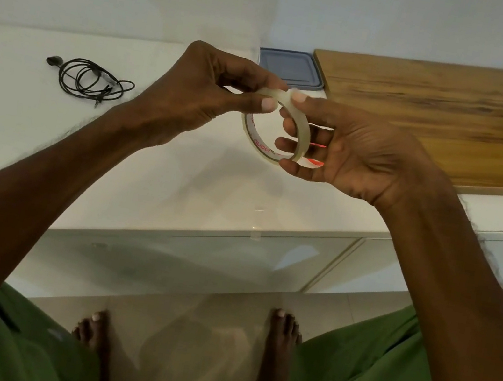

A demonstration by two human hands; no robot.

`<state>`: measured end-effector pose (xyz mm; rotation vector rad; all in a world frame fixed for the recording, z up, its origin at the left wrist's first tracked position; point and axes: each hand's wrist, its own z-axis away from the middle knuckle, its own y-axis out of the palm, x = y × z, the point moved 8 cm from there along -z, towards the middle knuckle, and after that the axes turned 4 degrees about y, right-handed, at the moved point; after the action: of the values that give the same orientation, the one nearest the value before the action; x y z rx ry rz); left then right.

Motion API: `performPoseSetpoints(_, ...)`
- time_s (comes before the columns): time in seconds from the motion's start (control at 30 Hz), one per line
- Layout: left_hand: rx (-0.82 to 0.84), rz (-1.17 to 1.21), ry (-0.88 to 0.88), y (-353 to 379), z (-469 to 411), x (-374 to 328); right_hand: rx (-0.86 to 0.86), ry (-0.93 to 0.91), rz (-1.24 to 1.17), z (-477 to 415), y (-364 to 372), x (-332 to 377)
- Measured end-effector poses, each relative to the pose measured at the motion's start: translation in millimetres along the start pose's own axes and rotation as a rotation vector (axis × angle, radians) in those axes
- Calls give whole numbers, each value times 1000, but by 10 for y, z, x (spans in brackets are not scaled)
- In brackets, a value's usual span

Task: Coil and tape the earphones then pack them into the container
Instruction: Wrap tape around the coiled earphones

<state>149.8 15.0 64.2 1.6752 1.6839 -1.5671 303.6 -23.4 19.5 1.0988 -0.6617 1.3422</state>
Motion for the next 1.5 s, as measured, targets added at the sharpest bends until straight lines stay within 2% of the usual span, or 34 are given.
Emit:
performPoseSetpoints(0.7,-23,12,-25,-46,-39,112,-42,12,-93,-27,54,-56)
performPoseSetpoints(0.9,-19,25,-23,-83,-48,76,81,5,-100,13,106,29)
performPoseSetpoints(1.07,-8,14,-28,-37,-39,102,-64,-44,-20,-21,65,-12)
performPoseSetpoints(1.5,-4,14,-39,-51,-51,153,-73,8,-79,-42,97,-33)
